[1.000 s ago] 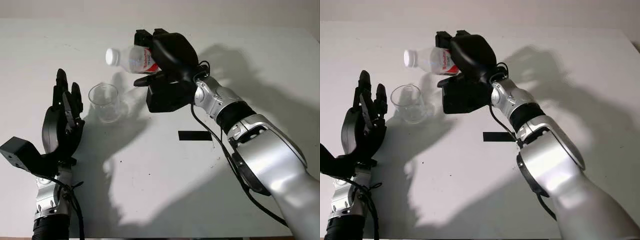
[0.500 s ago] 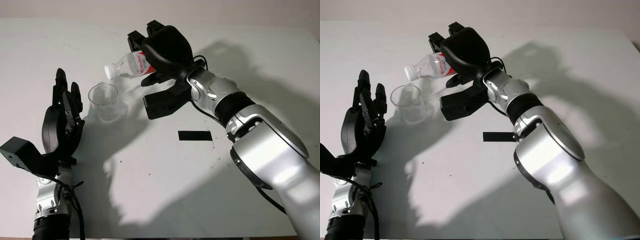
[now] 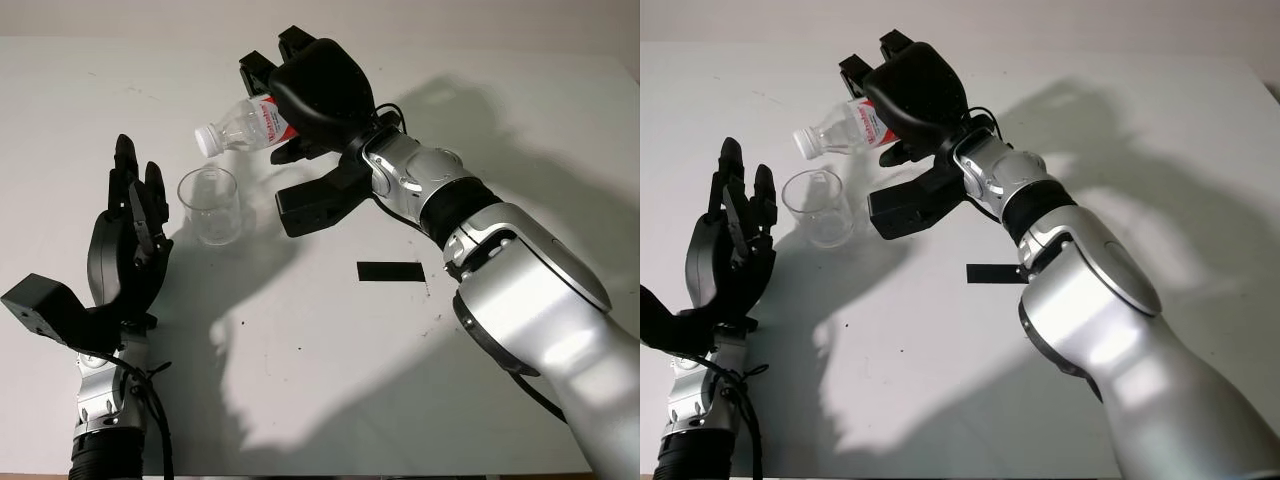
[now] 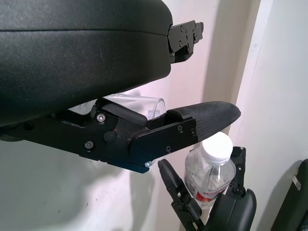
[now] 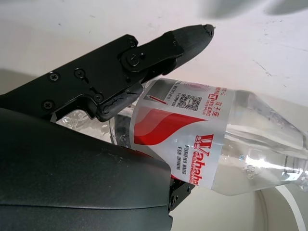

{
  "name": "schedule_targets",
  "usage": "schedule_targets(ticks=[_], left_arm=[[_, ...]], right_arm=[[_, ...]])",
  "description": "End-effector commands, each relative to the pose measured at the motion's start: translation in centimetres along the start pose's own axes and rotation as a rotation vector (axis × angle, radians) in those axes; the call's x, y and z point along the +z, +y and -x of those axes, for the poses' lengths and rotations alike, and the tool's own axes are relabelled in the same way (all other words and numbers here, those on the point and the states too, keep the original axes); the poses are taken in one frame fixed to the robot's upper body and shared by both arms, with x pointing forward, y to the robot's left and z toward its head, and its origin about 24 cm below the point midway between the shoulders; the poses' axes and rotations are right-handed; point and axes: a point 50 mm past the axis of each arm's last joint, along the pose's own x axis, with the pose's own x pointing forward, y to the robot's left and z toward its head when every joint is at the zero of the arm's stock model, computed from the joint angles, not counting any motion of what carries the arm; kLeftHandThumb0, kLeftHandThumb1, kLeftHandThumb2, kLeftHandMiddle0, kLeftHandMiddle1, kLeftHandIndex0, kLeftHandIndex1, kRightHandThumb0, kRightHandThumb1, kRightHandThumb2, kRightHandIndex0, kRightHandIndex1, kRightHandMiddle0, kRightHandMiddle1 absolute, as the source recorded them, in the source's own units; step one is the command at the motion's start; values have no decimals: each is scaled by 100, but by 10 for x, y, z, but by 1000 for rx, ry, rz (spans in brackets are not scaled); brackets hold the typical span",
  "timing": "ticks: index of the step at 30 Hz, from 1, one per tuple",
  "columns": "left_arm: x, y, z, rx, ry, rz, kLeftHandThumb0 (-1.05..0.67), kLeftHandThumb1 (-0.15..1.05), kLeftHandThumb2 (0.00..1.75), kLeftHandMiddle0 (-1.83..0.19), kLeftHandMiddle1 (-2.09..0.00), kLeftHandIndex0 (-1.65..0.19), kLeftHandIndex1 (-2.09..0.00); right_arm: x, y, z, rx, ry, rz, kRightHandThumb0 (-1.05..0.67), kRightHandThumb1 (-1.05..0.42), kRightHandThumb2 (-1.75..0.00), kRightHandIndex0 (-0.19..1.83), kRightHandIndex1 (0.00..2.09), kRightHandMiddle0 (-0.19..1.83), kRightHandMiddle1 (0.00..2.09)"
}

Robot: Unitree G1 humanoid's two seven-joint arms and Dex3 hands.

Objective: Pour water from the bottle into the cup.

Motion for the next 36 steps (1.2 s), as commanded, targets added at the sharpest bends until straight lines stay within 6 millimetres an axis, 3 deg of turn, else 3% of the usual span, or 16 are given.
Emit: schedule_targets(ticks=[1, 17, 24, 28, 36], left_arm=[[-8, -2, 6, 12, 21, 16, -75, 105, 72, 19, 0, 19, 0], [-9, -1, 8, 18, 22, 20, -75, 105, 71, 19, 0, 19, 0], [-9, -1, 7, 21, 23, 15, -75, 105, 70, 19, 0, 19, 0], [-9, -1, 7, 23, 19, 21, -75, 105, 69, 19, 0, 19, 0], [-8, 0, 6, 15, 19, 3, -74, 105, 70, 19, 0, 19, 0]], right_arm=[[3, -13, -10, -52, -18, 29, -37, -105, -23, 118, 209, 66, 209], [4, -8, -7, -31, -134, 264, -40, -105, -18, 123, 209, 70, 209], [2, -9, -5, -49, -157, 291, -40, -105, -20, 125, 209, 74, 209], [2, -10, -5, -63, -157, 284, -41, -105, -18, 127, 209, 76, 209], [1, -13, -7, -85, -25, 5, -38, -105, -18, 120, 209, 65, 209]])
